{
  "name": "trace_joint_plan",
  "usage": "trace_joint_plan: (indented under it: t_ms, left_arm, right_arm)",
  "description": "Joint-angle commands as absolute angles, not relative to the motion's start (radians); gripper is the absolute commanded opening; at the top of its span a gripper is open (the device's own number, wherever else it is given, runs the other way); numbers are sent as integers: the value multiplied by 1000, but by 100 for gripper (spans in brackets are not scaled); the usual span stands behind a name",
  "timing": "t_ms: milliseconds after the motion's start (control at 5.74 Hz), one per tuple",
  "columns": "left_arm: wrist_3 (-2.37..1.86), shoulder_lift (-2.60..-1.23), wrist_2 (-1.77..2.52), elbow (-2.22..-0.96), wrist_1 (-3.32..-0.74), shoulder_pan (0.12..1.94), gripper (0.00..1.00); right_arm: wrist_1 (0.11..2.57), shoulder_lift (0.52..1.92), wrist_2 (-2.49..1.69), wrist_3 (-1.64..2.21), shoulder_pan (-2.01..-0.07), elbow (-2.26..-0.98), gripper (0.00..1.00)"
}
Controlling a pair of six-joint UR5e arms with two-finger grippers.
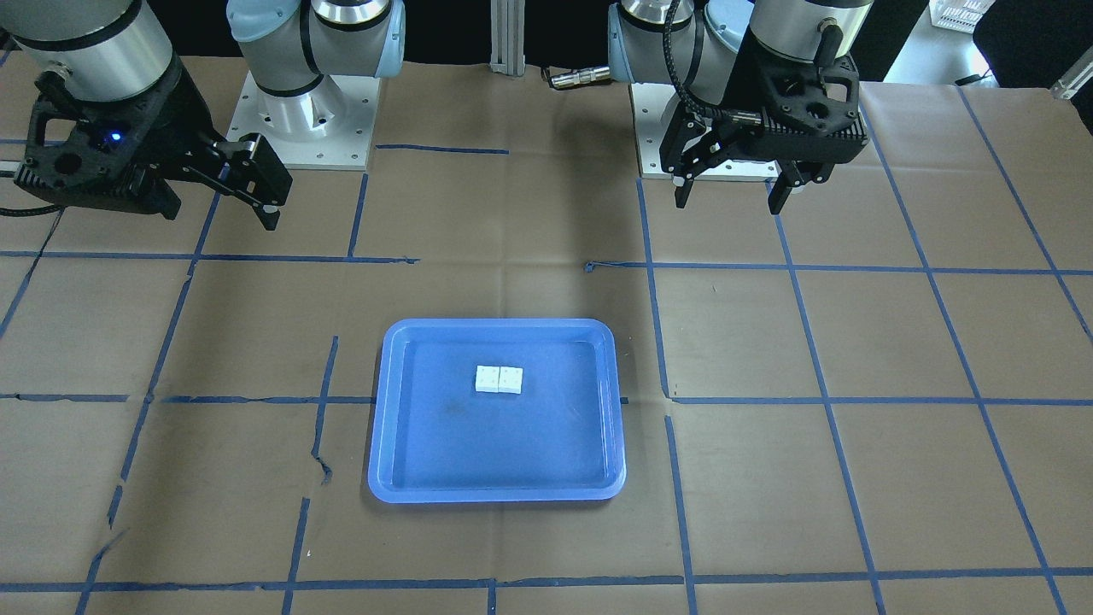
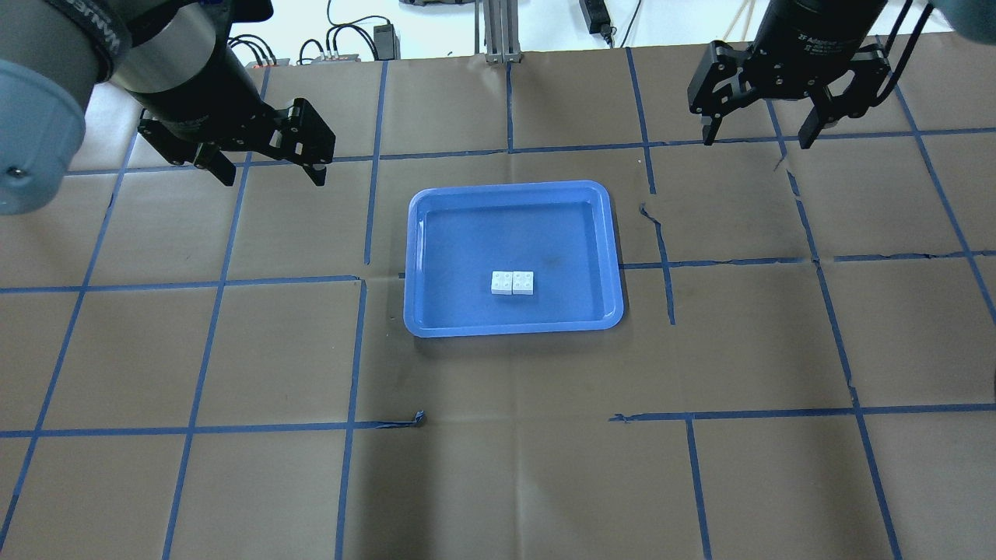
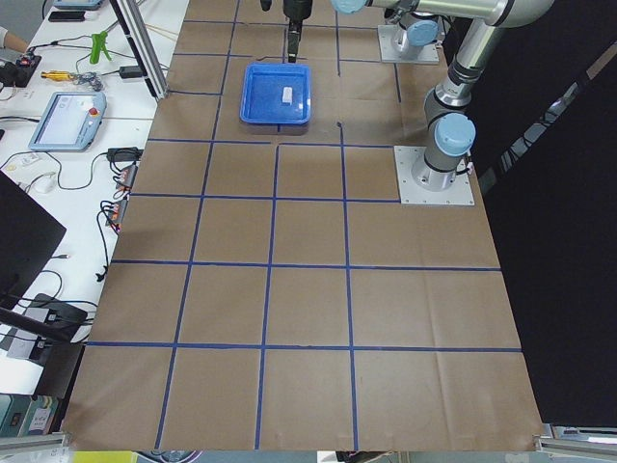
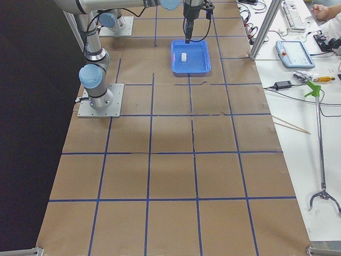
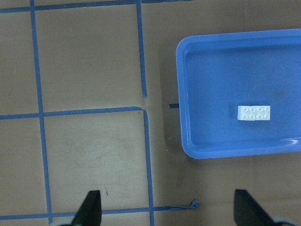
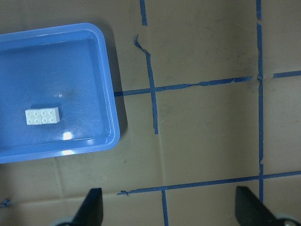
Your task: Assemble white blocks and place on blue tray
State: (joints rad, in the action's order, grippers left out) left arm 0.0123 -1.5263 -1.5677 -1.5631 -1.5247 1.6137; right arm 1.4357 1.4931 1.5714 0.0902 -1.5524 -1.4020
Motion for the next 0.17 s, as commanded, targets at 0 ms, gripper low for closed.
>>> trace_joint_plan:
  t_ms: [0]
  left_arm:
    - [12, -1526, -1568, -1563, -1525, 1614, 99]
  right_arm:
    - [1436, 1493, 1572, 91, -1552, -1402, 100]
